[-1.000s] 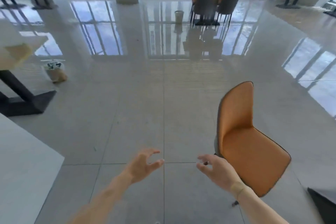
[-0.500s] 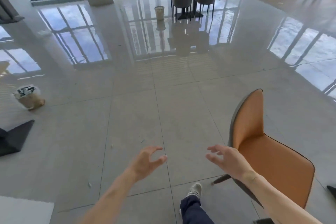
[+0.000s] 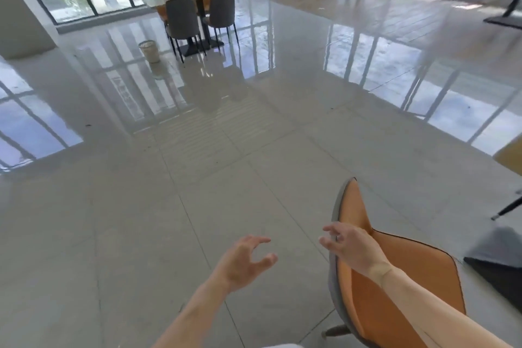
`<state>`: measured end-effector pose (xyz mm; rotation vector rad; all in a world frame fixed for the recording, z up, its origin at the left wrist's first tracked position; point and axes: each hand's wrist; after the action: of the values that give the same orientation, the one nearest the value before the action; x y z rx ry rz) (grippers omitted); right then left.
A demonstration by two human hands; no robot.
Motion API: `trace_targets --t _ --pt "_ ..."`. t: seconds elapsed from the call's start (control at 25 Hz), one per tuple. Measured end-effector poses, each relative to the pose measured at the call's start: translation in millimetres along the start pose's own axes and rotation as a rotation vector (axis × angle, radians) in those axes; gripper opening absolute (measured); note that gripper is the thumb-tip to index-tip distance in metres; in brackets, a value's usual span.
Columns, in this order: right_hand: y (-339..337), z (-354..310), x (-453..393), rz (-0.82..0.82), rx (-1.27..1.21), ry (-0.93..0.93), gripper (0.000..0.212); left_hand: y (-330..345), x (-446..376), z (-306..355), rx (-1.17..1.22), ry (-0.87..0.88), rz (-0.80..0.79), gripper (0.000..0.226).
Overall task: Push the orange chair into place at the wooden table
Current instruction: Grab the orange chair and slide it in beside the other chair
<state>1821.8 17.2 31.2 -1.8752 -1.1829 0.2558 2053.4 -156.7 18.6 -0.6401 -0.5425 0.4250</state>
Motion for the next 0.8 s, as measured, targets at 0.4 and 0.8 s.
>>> trace_targets --t 0.4,0.8 --pt "0.9 34.8 -71.7 0.294 -0.190 0.495 0.048 -40.8 -260.0 85.1 -0.423 0.538 -0.460 0.062" --pt "88.2 -37.2 -46.6 0.605 -0.331 1.170 0.045 18.7 -352.3 150.4 -0.917 1.374 -0.805 0.078"
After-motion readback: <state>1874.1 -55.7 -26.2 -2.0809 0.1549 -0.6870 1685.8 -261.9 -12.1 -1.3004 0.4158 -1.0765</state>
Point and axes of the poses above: each hand's wrist, its own x-axis away from the middle knuckle, its own y-axis out of the palm, z = x × y
